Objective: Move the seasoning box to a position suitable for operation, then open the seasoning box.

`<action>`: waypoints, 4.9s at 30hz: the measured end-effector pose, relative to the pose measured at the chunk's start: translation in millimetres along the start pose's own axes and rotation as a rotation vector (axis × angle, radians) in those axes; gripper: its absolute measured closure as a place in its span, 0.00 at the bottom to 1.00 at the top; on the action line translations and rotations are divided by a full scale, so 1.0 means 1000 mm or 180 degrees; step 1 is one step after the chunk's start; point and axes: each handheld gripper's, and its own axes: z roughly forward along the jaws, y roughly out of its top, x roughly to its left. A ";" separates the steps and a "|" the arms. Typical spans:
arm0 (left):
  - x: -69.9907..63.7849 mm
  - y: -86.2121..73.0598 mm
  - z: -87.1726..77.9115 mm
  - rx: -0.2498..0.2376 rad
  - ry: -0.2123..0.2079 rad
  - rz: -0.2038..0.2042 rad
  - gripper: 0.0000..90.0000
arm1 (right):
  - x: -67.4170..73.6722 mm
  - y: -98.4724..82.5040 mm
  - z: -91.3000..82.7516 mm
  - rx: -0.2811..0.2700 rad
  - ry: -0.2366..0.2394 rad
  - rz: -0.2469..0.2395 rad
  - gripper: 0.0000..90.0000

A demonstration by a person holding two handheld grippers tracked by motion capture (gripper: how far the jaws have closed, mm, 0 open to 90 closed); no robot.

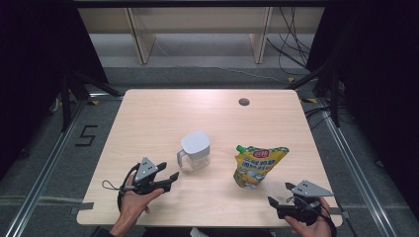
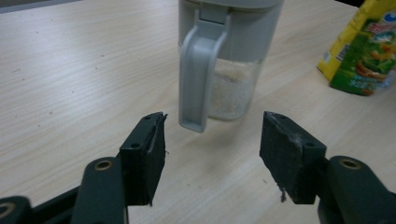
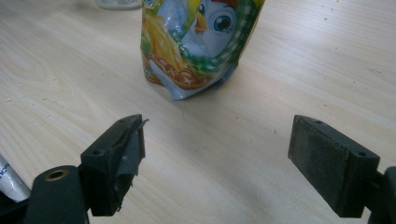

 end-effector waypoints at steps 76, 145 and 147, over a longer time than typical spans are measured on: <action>-0.029 -0.003 0.012 0.0085 -0.0536 0.0508 0.77 | 0.002 -0.001 0.004 0.0012 0.0097 0.0018 0.24; -0.048 0.022 -0.038 -0.0124 -0.0944 0.0550 0.99 | 0.002 0.000 0.005 0.0037 0.0191 -0.0114 0.24; -0.050 0.030 -0.035 -0.0191 -0.0965 0.0472 0.99 | 0.002 0.000 0.006 0.0002 0.0212 -0.0136 0.23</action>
